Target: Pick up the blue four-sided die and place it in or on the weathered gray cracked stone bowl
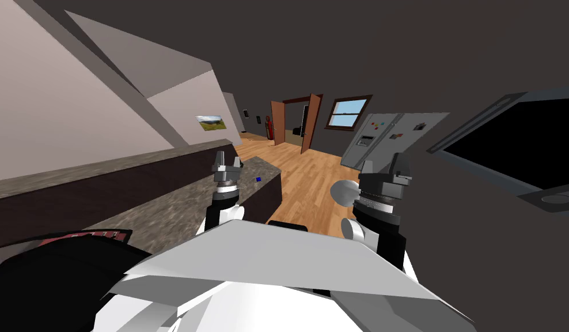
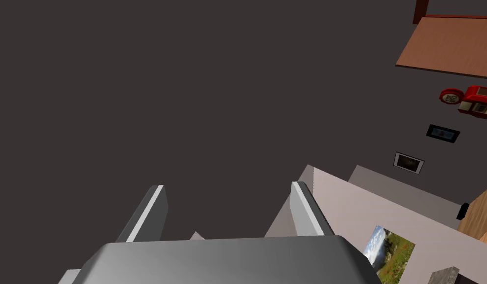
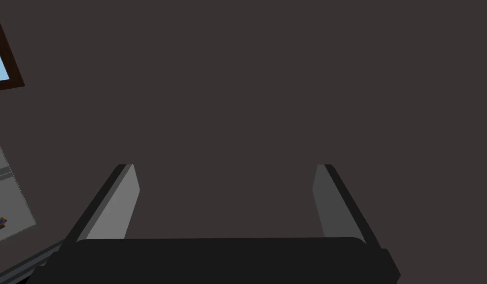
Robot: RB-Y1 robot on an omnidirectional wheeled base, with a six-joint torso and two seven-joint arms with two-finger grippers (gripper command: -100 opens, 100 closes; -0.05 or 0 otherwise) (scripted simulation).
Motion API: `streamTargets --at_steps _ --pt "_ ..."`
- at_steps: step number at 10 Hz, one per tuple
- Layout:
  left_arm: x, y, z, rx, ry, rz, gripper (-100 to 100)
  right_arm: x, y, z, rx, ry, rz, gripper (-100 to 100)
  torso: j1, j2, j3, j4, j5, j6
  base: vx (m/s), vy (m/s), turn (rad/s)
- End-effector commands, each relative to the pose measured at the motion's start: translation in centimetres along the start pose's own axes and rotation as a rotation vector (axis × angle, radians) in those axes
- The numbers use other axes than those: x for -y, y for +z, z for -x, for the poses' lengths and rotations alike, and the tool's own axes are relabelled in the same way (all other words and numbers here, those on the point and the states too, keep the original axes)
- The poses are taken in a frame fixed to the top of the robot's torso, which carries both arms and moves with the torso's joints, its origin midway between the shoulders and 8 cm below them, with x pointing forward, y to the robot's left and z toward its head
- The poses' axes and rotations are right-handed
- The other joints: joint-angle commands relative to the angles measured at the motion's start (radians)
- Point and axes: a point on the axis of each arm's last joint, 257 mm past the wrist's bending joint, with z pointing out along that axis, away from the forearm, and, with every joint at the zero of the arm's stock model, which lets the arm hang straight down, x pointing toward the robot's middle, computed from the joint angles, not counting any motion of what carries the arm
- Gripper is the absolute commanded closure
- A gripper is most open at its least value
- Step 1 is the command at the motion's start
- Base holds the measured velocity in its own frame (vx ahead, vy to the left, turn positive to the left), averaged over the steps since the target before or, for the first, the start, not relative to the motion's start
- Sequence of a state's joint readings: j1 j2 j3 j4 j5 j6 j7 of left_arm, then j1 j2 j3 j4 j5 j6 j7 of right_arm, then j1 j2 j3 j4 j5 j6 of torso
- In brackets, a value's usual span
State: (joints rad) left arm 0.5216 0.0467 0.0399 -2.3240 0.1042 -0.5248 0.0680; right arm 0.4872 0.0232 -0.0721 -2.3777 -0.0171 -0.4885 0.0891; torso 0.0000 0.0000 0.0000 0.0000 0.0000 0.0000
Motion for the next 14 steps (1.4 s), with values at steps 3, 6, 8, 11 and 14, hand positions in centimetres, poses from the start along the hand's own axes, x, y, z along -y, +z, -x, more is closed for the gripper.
streamTargets --at_steps 3,6,8,11,14 --pt "-1.6 -0.1 0.8 -0.022 0.028 0.085 -100 0.0 0.0 0.0 0.000 0.000 0.000 0 -0.002 -0.002 -0.001 0.000 0.000 0.000 0.032 -0.040 -0.022" --pt "-2.8 -0.2 1.6 -0.021 0.045 0.152 -100 0.0 0.0 0.0 0.000 0.000 0.000 0 -0.004 -0.003 -0.002 -0.001 -0.001 0.000 0.047 -0.055 -0.018" --pt "-3.7 -0.5 2.6 -0.015 0.061 0.213 -100 0.0 0.0 0.0 0.000 0.000 0.000 0 -0.003 -0.003 -0.001 -0.001 -0.001 0.000 0.047 -0.056 -0.030" --pt "-5.0 -0.9 3.3 -0.009 0.070 0.276 -100 0.0 0.0 0.0 0.000 0.000 0.000 0 -0.003 -0.003 -0.002 -0.001 -0.001 0.000 0.044 -0.044 -0.015" --pt "-6.1 -1.5 4.5 0.003 0.085 0.354 -100 0.0 0.0 0.0 0.000 0.000 0.000 0 -0.003 -0.002 -0.001 -0.001 -0.001 0.000 0.035 -0.049 -0.021"
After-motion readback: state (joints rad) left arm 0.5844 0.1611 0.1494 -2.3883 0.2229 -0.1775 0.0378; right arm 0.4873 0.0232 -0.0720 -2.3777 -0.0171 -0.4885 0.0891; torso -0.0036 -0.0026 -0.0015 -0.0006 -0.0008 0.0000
